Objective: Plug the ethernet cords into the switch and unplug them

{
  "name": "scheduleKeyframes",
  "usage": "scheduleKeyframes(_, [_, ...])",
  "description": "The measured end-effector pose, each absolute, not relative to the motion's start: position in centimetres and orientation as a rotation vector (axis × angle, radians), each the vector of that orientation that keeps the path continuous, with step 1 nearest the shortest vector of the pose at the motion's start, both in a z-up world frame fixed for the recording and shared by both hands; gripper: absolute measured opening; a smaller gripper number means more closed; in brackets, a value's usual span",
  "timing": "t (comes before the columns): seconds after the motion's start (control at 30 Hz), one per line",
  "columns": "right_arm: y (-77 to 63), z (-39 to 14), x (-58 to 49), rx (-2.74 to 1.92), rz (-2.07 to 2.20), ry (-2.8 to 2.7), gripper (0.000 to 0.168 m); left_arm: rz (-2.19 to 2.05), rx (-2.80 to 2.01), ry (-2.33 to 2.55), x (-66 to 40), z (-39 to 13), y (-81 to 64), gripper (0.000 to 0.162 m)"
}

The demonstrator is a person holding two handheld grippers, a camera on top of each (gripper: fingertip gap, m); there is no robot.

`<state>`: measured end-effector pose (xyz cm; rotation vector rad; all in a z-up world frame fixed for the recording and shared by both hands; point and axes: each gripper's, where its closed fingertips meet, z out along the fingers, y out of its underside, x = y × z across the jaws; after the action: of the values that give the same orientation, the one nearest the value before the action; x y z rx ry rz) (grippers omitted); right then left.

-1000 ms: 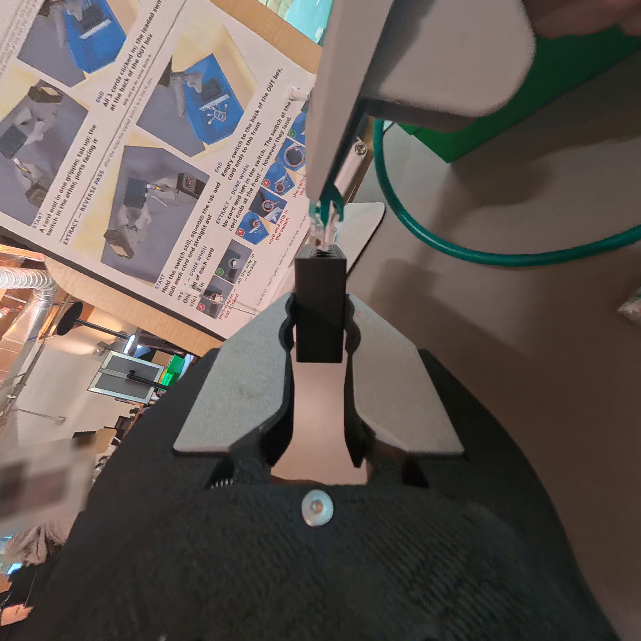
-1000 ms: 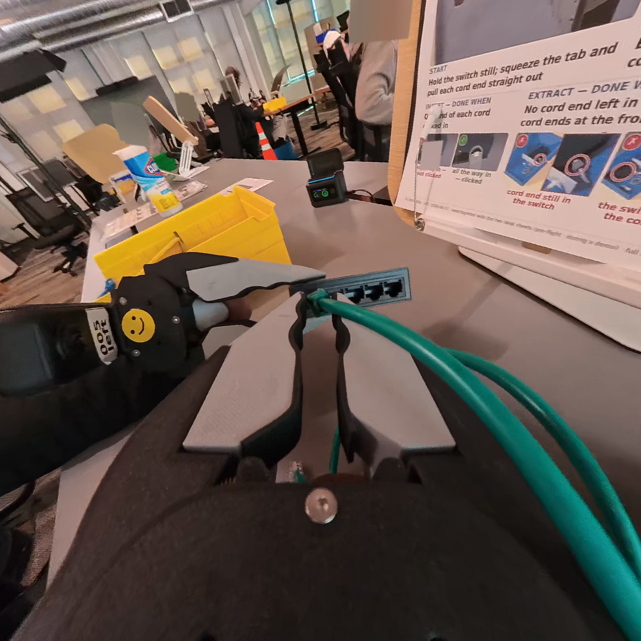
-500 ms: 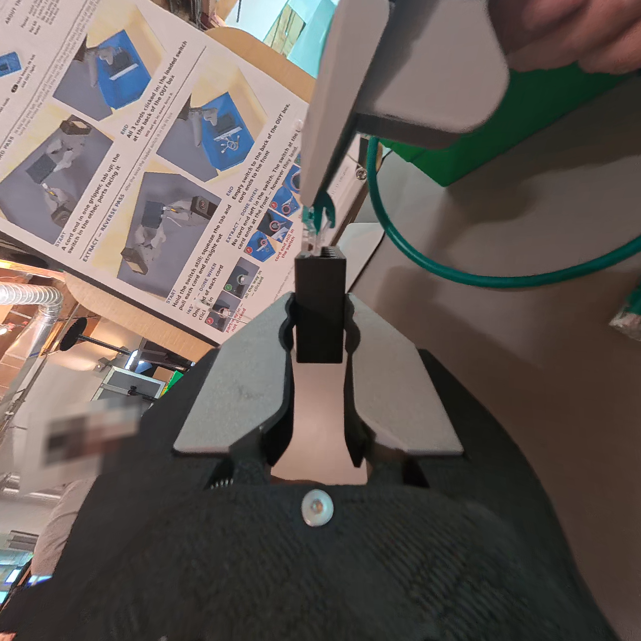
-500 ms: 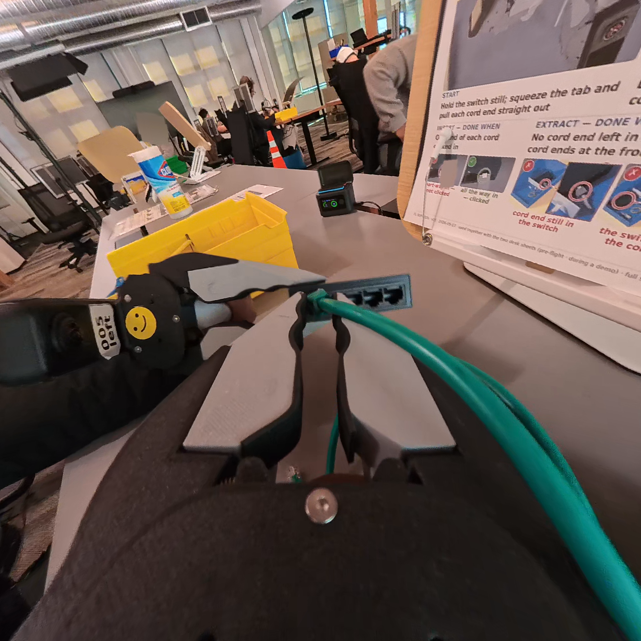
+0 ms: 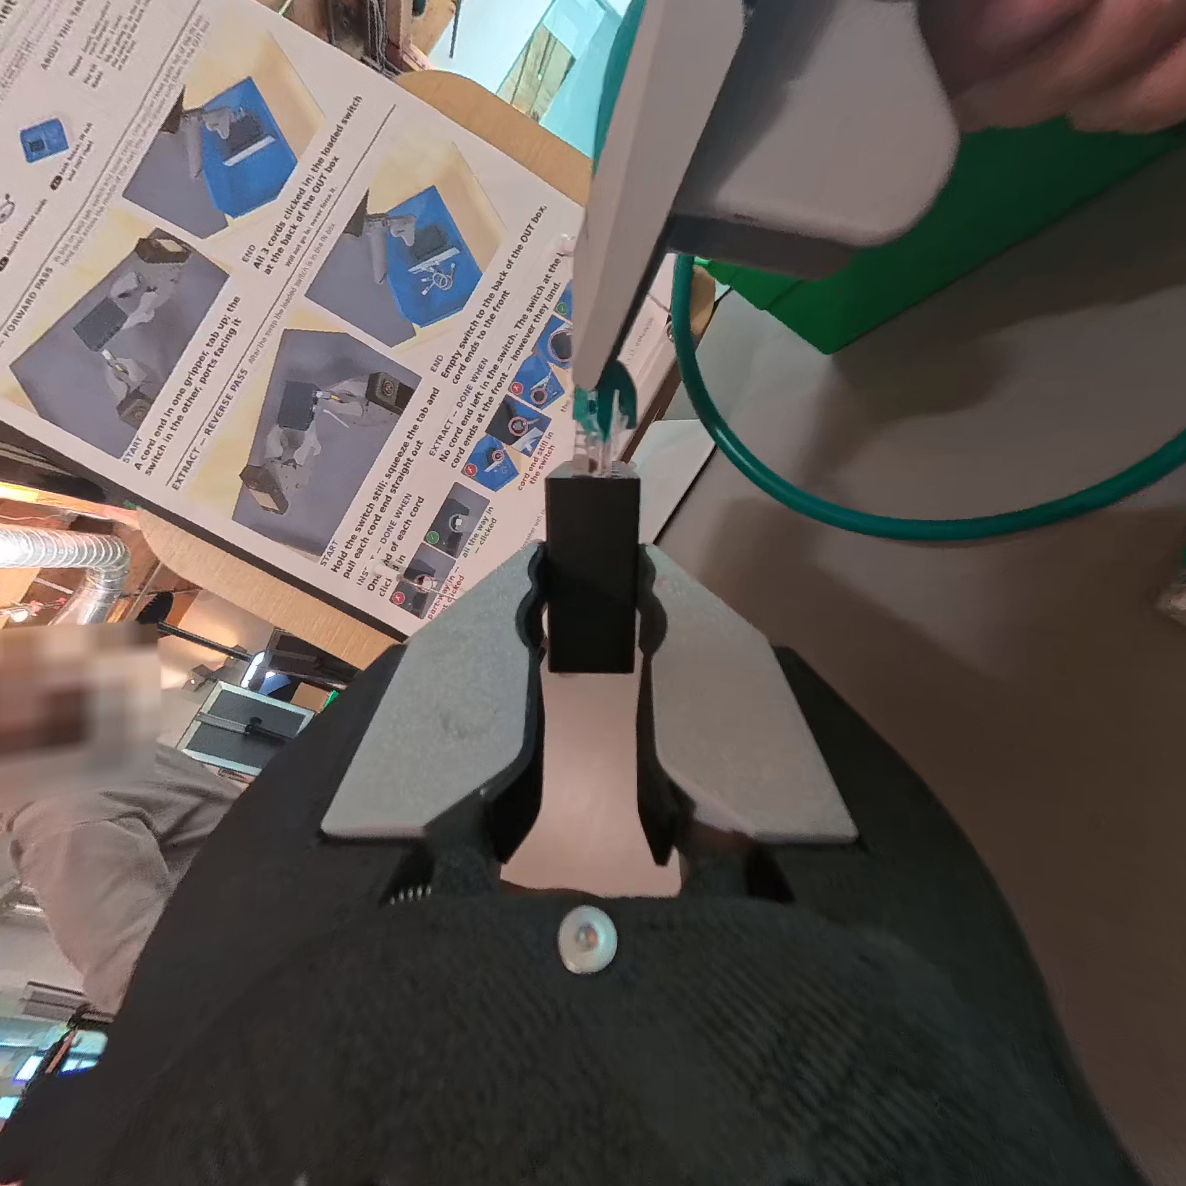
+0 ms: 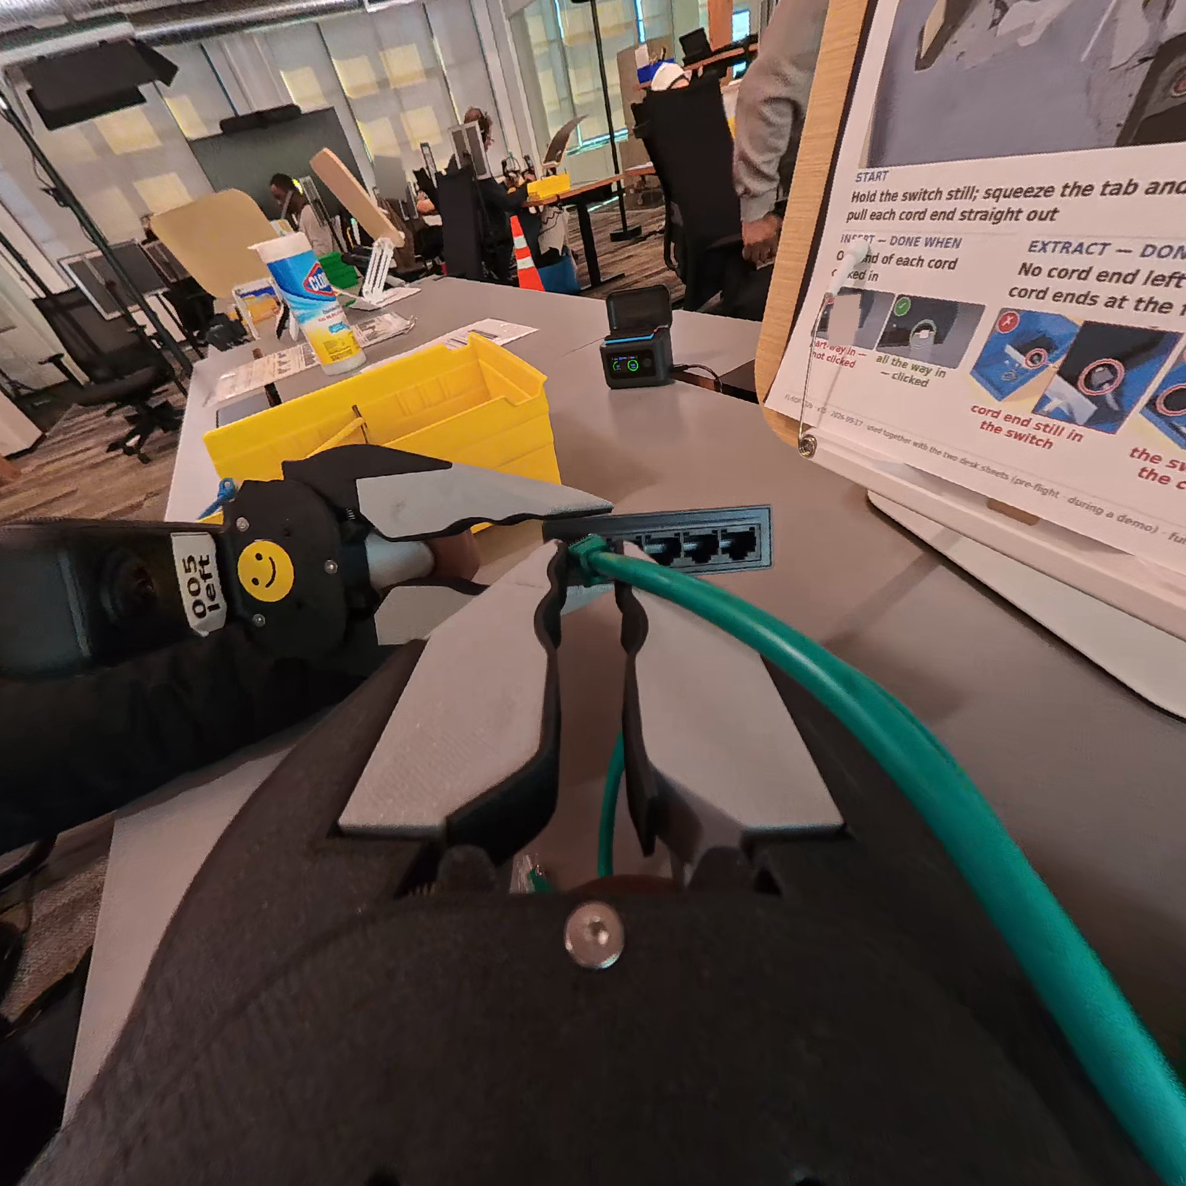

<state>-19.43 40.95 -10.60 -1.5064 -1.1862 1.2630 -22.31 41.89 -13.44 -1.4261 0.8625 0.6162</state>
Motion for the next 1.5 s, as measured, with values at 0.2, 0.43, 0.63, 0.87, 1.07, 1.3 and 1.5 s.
scheduleKeyframes(0.2, [40.7,-10.6,-19.5,-1.495,1.257,-1.203,0.01,0.592,-1.433,0.862,-22.3,-13.4,41.7,0.025])
scheduleKeyframes(0.43, [40.7,-10.5,-19.5,-1.504,1.3,-1.18,0.01,0.667,-1.422,0.867,-22.4,-13.4,41.9,0.024])
scheduleKeyframes(0.63, [40.8,-10.4,-19.5,-1.51,1.304,-1.168,0.01,0.706,-1.4,0.864,-22.4,-13.2,41.9,0.024])
scheduleKeyframes(0.87, [41.1,-9.9,-19.1,-1.5,1.289,-1.141,0.01,0.767,-1.345,0.855,-22.0,-12.0,41.6,0.024])
scheduleKeyframes(1.07, [40.9,-9.6,-18.9,-1.514,1.379,-1.137,0.01,0.785,-1.315,0.858,-21.9,-11.7,41.4,0.024])
scheduleKeyframes(1.3, [41.2,-10.0,-18.6,-1.53,1.329,-1.165,0.01,0.788,-1.309,0.909,-21.0,-11.9,41.2,0.024])
scheduleKeyframes(1.5, [41.0,-10.6,-18.0,-1.564,1.385,-1.229,0.01,0.727,-1.314,0.96,-20.1,-12.5,40.8,0.024])
